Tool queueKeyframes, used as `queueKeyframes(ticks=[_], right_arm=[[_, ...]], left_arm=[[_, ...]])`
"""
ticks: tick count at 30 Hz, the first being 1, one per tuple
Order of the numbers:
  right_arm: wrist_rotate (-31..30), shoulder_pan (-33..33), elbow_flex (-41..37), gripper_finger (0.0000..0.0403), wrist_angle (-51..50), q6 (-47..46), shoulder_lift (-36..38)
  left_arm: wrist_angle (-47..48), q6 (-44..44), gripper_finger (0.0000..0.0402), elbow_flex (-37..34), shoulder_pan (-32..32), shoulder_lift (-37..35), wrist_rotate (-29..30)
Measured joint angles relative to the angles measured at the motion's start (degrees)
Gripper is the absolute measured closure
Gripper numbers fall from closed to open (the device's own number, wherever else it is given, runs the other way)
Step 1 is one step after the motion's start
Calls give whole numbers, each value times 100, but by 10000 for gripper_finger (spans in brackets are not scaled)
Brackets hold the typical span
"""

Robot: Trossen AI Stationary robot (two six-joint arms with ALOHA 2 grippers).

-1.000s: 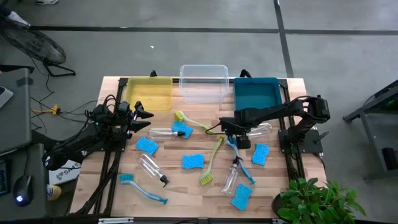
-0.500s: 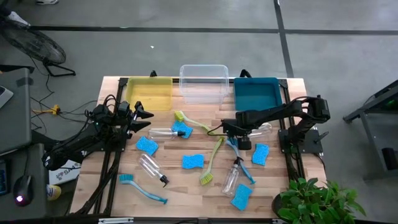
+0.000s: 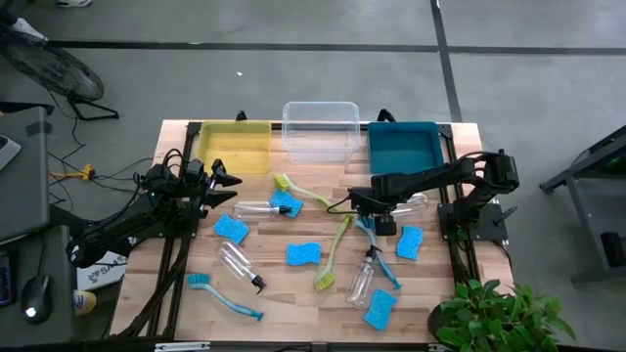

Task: Pick & Place Kitchen Sink Supplies
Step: Put the transparent spray bottle into the blue bin

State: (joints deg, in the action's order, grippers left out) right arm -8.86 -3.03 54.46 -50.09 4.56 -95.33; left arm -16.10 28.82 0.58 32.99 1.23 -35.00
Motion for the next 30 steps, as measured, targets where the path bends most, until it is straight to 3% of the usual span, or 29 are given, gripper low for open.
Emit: queueKeyframes(ticks=[16,30], right_arm=[[6,0,0,265,76,-13,2],[38,2,426,270,-26,-367,2]], left_arm=[[2,0,192,-2,0,0,2],[1,0,192,0,-2,0,2]])
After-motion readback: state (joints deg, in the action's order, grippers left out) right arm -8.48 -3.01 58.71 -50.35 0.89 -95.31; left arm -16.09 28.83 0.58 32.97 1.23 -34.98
